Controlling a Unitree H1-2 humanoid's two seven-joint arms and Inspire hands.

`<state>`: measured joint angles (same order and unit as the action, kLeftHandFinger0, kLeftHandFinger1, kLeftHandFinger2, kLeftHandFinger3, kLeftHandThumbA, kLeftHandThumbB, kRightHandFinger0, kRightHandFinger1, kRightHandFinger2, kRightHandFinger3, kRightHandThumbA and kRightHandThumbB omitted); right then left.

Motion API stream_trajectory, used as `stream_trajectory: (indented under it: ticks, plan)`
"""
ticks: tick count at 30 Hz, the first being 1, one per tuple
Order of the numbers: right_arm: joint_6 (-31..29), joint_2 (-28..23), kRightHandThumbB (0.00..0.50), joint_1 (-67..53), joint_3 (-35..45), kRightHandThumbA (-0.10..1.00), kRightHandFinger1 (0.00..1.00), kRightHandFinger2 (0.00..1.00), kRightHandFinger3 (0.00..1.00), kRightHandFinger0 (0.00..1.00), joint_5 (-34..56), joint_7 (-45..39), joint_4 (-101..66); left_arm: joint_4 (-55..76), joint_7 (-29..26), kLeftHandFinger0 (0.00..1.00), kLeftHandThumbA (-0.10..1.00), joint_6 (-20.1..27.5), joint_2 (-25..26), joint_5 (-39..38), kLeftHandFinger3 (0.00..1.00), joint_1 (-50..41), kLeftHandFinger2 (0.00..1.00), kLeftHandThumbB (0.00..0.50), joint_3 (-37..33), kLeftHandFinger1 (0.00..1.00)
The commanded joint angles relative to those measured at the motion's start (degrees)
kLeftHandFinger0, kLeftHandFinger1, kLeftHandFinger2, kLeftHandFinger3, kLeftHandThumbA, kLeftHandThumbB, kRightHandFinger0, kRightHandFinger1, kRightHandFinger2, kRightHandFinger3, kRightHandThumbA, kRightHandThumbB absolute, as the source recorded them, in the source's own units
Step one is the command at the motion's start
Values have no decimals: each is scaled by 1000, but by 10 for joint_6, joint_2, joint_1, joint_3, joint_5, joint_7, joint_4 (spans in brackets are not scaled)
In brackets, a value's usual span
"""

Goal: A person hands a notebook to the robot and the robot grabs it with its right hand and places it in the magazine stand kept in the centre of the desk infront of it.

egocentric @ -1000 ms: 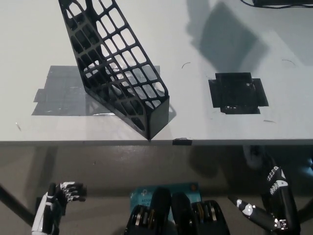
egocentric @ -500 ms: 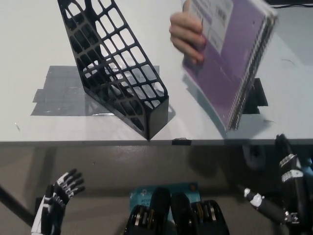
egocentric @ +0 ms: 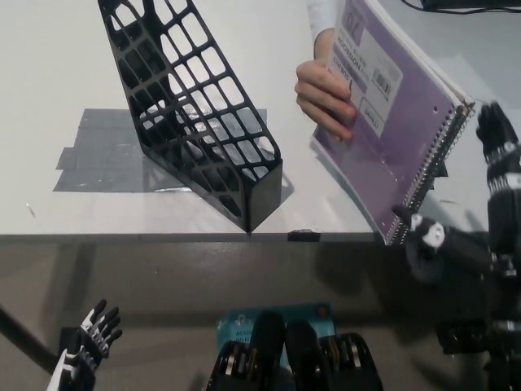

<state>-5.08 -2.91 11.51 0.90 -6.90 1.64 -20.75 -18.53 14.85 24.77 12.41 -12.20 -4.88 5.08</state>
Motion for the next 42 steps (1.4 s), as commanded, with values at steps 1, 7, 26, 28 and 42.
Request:
stream_trajectory:
  ticks: [1,7,26,28,42]
  plan:
    - [67,5,500,41,0,1000,1000,1000,1000,1000,2,-5,2,18,1,1000,1000,21,16,16,1000,6,1000,500,3,1000]
    - [94,10,463,81,-9,1000,1000,1000,1000,1000,-14,-1,25,20,7,1000,1000,22,14,14,1000,9,1000,500,7,1000]
    - [124,36,347,107,-52,1000,1000,1000,1000,1000,-26,-4,107,22,7,1000,1000,22,14,24,1000,21,1000,500,11,1000]
    - [126,41,360,113,-53,1000,1000,1000,1000,1000,-24,-2,121,22,8,1000,1000,22,15,21,1000,21,1000,500,10,1000]
    - [124,78,350,158,-34,889,1000,1000,1000,1000,-35,49,198,22,-1,1000,1000,22,16,33,1000,24,1000,500,12,1000]
